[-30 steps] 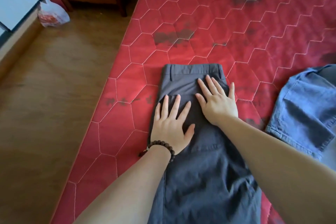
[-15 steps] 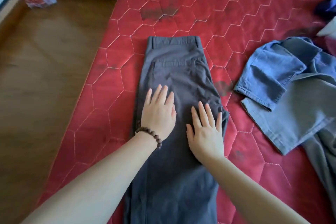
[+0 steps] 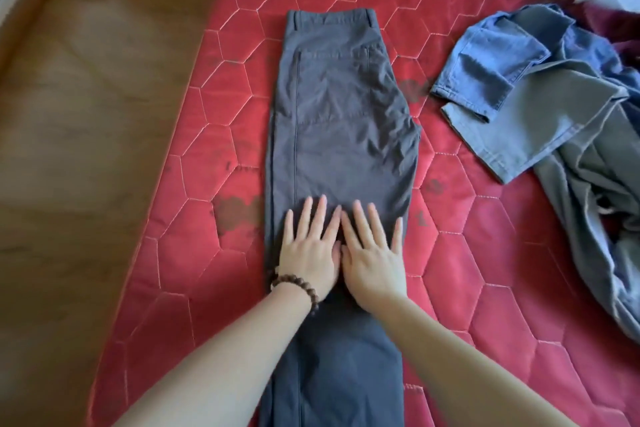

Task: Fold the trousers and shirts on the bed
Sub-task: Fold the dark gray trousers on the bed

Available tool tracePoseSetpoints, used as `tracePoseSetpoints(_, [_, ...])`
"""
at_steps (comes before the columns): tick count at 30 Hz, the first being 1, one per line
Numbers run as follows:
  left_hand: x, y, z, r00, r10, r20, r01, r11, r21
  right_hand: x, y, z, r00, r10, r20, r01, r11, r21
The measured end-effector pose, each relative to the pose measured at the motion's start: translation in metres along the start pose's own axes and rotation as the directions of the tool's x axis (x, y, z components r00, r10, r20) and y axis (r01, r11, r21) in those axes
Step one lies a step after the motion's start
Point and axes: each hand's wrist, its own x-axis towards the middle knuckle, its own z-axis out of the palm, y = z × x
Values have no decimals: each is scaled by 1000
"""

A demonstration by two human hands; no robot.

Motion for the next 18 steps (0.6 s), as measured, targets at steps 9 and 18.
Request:
tracePoseSetpoints(9, [-128, -42, 15, 989, -148, -12, 148, 988, -38, -138, -2, 17, 949, 307, 74, -308, 951, 4])
tracePoseSetpoints(18, [-235, -31, 36, 1000, 18, -25, -19, 999, -35, -225, -23, 32, 975, 175, 137, -179, 984, 12])
